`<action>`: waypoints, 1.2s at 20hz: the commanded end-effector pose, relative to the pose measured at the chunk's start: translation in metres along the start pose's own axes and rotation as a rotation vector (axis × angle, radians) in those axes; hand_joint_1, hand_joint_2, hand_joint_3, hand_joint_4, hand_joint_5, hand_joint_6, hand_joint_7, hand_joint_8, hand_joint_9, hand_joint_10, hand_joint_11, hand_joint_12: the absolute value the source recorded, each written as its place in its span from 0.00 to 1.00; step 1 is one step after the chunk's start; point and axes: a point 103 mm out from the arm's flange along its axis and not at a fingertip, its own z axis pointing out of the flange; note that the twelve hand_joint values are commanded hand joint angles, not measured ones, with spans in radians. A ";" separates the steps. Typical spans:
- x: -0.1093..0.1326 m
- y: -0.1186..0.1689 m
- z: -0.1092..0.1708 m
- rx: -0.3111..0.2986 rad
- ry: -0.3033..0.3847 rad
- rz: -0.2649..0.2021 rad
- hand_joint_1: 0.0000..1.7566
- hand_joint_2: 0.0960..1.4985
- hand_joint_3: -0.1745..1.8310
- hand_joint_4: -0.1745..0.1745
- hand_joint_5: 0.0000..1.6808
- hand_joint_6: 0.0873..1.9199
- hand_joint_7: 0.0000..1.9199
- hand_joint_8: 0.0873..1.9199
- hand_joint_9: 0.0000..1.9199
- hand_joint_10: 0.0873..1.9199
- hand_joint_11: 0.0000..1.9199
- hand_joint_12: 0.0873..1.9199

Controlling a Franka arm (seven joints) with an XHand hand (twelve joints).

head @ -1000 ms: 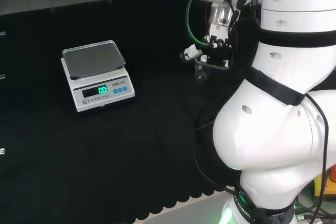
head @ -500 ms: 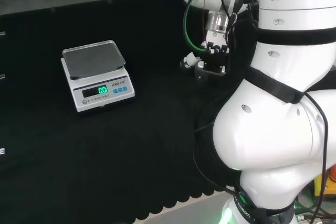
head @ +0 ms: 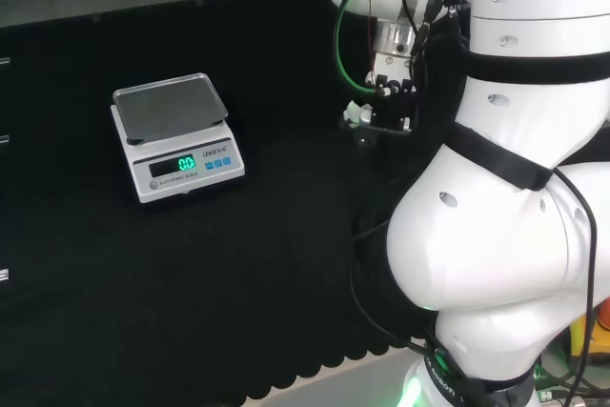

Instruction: Pick up the beaker.

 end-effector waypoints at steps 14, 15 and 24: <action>0.012 -0.011 -0.010 -0.112 -0.044 -0.025 0.65 0.76 0.06 0.00 0.54 0.54 0.52 0.48 0.73 0.18 0.85 0.26; 0.010 -0.014 -0.018 -0.095 -0.025 -0.019 0.65 0.76 0.06 0.00 0.54 0.54 0.52 0.48 0.73 0.18 0.85 0.26; 0.025 -0.068 -0.073 -0.069 -0.086 -0.119 0.65 0.75 0.07 0.00 0.55 0.54 0.53 0.49 0.74 0.19 0.85 0.26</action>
